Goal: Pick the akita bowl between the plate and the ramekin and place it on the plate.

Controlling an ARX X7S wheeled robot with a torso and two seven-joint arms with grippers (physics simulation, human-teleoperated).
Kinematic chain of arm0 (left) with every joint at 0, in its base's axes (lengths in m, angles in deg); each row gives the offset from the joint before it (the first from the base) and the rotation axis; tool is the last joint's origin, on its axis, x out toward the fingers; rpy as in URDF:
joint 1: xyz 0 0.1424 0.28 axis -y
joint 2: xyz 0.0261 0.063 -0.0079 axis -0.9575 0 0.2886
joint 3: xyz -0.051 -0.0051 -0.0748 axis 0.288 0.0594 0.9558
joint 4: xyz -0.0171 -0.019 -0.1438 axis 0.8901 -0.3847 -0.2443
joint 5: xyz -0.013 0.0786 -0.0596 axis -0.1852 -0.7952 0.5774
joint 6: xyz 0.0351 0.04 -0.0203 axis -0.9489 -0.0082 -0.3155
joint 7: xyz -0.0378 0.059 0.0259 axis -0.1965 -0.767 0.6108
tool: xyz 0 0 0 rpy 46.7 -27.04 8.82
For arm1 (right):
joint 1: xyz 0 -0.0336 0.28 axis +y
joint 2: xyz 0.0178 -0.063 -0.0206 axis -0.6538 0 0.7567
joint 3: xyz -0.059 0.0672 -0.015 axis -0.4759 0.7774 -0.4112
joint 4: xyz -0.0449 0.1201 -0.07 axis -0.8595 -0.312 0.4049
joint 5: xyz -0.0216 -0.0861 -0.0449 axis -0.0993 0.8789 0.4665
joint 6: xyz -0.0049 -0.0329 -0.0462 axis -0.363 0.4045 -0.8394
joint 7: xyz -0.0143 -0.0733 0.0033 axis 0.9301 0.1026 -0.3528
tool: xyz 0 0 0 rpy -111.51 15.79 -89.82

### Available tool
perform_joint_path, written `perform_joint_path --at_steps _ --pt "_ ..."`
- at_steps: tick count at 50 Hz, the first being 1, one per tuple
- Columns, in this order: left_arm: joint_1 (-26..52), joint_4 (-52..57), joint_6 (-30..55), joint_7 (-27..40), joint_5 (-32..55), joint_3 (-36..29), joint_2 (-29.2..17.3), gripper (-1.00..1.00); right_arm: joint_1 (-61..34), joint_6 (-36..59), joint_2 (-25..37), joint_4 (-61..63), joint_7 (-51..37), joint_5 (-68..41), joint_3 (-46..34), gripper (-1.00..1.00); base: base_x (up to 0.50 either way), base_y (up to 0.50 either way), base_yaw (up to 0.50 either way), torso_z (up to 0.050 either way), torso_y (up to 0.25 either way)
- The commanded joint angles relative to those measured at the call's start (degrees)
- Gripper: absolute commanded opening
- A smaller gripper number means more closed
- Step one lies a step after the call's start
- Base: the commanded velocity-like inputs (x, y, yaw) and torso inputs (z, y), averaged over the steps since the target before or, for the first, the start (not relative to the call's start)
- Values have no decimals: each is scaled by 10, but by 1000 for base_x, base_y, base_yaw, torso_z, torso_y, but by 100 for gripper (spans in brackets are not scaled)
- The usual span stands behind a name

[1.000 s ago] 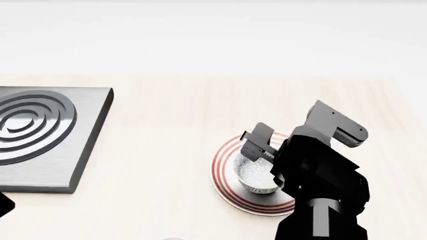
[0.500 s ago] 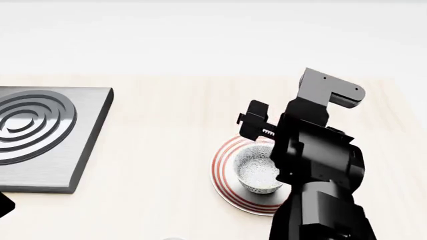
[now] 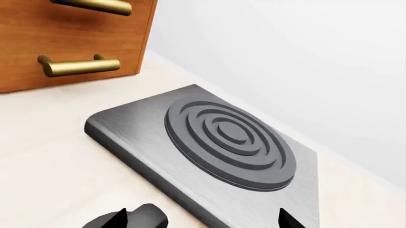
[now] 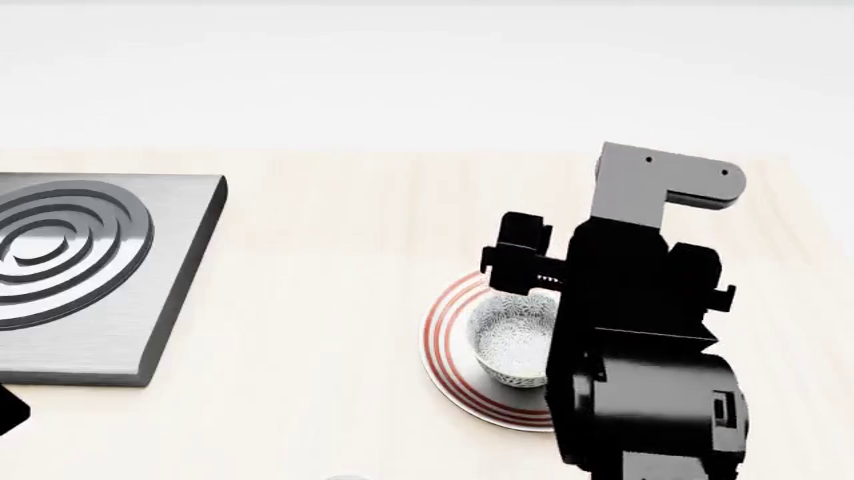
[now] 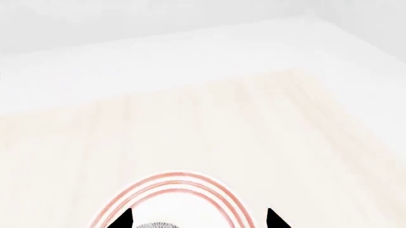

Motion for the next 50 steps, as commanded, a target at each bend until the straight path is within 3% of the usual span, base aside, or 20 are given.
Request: perform_joint_path --at_steps 1,17,50 --pt "-2 6 1 3 1 -1 -2 100 106 64 14 229 -27 -25 -48 100 0 0 0 0 0" --pt "-1 3 -2 3 0 -3 -2 100 233 41 47 411 -67 -3 -93 100 0 0 0 0 0" --pt "-3 7 -3 7 2 -6 -4 100 389 -52 89 501 -118 42 -141 100 0 0 0 0 0"
